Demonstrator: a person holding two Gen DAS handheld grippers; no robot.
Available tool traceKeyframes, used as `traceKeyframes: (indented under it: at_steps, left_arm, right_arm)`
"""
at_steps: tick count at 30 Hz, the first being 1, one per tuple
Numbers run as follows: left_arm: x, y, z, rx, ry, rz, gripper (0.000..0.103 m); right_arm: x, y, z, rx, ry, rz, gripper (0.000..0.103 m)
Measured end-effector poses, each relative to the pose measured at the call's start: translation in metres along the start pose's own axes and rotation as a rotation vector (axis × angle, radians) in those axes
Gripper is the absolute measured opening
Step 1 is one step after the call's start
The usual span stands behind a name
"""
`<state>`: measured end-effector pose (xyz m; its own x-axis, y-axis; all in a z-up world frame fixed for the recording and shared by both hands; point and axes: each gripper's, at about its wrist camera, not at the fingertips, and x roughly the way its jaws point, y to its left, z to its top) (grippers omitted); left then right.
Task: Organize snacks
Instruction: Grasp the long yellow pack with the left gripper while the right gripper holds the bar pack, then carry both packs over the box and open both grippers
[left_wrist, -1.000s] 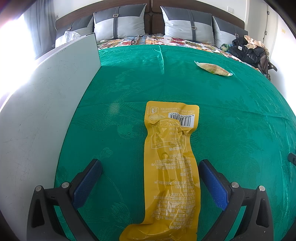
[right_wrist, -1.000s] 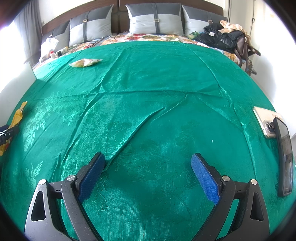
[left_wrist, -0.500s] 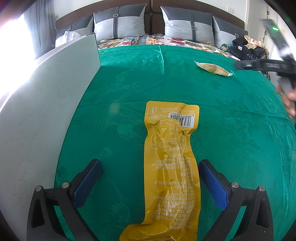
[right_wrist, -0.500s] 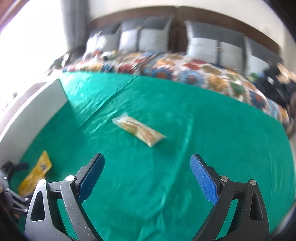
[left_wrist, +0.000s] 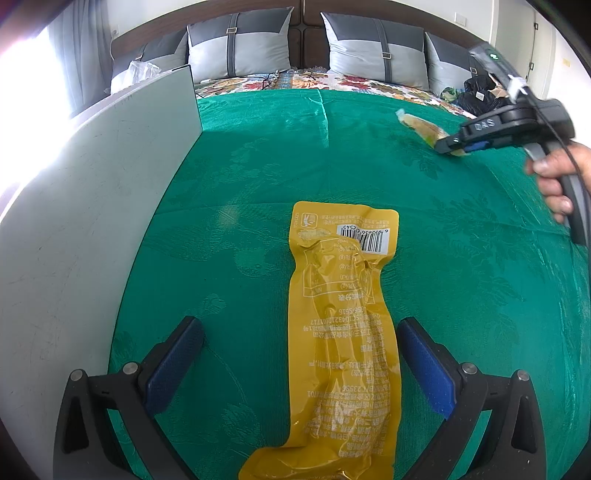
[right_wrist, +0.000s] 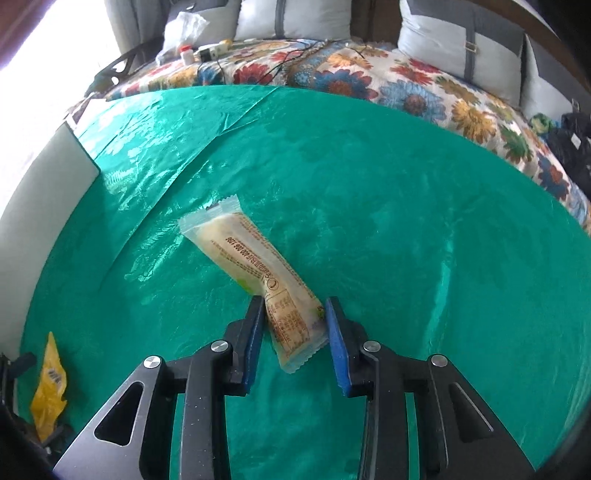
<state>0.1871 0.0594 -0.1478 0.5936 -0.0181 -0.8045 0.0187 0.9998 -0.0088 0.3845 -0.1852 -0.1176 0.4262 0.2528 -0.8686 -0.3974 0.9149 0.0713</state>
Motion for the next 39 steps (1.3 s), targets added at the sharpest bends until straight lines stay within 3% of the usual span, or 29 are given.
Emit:
traceKeyframes:
  at_steps: [8,13,17,21,24,25,26,31,35,39]
  left_arm:
    - [0.000,0.000,0.000,0.000,0.000,0.000,0.103]
    - [0.000,0.000,0.000,0.000,0.000,0.000,0.103]
    - [0.000,0.000,0.000,0.004,0.002,-0.001,0.103]
    - [-0.005,-0.010,0.000,0.043,0.081,-0.032,0.099]
    - [-0.016,-0.025,-0.006,0.101,0.078,-0.064,0.077]
    - [-0.018,-0.028,-0.006,0.114,0.077,-0.066,0.059]
    - [-0.022,-0.032,-0.006,0.124,0.081,-0.082,0.033]
    - [-0.039,-0.034,-0.019,0.102,0.120,-0.163,0.033]
    - [-0.069,-0.016,-0.035,-0.040,0.122,-0.274,0.033]
    - [-0.123,0.004,-0.040,-0.139,0.060,-0.369,0.033]
  right_arm:
    - [-0.055,0.005,-0.069,0.144,-0.078,0.089,0.034]
    - [-0.092,0.012,-0.137,0.334,-0.108,0.290,0.034]
    - [-0.110,0.022,-0.191,0.453,-0.130,0.340,0.034]
    - [-0.125,0.026,-0.237,0.551,-0.167,0.392,0.034]
    - [-0.132,0.023,-0.263,0.624,-0.197,0.435,0.034]
    - [-0.132,0.022,-0.270,0.647,-0.203,0.450,0.034]
    - [-0.132,0.020,-0.275,0.671,-0.206,0.463,0.034]
    - [-0.138,0.015,-0.285,0.727,-0.231,0.460,0.034]
    - [-0.146,0.015,-0.285,0.735,-0.241,0.458,0.034]
    - [-0.156,0.030,-0.284,0.708,-0.242,0.465,0.034]
